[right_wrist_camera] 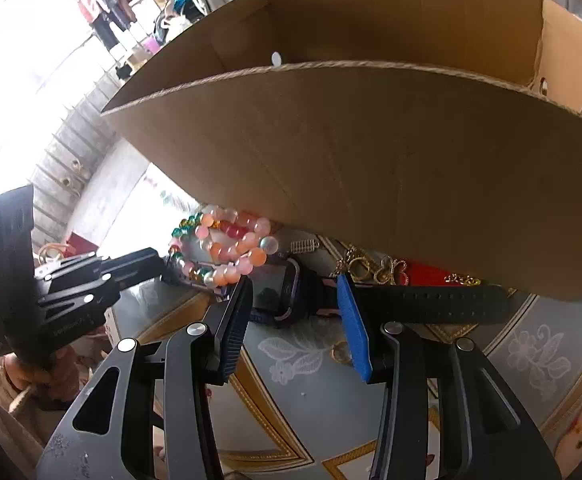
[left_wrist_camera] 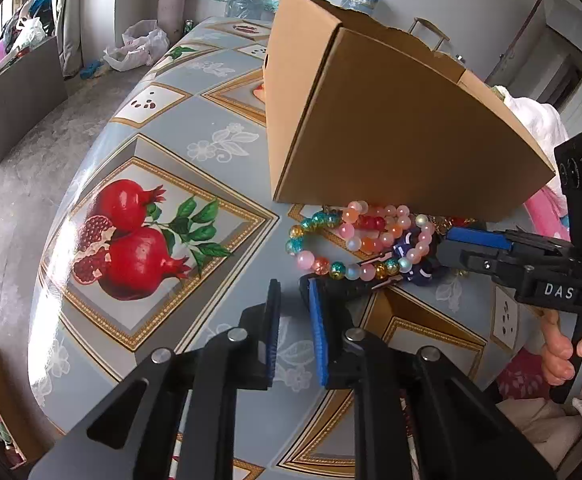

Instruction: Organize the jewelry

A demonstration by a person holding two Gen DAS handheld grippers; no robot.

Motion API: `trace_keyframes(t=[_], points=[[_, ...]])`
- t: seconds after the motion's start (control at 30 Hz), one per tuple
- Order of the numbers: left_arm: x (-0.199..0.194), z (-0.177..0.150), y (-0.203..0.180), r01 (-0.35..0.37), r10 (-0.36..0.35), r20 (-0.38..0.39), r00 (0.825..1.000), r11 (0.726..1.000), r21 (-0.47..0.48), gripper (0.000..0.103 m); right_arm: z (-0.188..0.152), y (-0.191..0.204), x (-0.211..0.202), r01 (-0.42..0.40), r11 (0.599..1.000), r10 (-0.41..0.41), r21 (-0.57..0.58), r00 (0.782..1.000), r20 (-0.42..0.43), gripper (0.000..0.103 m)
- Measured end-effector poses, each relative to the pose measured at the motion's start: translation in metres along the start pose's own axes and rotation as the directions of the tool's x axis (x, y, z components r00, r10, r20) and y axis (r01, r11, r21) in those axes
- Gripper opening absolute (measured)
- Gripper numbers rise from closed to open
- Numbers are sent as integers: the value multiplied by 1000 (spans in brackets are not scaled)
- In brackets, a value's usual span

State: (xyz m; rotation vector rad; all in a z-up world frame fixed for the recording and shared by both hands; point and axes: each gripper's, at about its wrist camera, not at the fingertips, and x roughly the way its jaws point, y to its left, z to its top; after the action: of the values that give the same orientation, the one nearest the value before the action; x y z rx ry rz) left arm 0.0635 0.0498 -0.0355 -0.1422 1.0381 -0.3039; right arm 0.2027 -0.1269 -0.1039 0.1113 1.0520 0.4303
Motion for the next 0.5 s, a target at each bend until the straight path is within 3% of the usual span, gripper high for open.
trace_keyframes(t=[0.17, 0.37, 0.5], points=[[-1, -3, -7, 1, -1, -20, 1000, 1000, 27, 5, -7, 3, -5, 10, 1000, -10, -20, 1000, -10, 41], [-7, -16, -21, 50, -45, -65, 997, 995, 81, 5, -16, 13, -7, 22, 998, -23, -57, 999, -28, 41], [-13, -19, -27, 50, -46, -43, 998, 994, 102, 5, -25, 20, -8, 18, 997, -21, -79, 999, -34, 41]])
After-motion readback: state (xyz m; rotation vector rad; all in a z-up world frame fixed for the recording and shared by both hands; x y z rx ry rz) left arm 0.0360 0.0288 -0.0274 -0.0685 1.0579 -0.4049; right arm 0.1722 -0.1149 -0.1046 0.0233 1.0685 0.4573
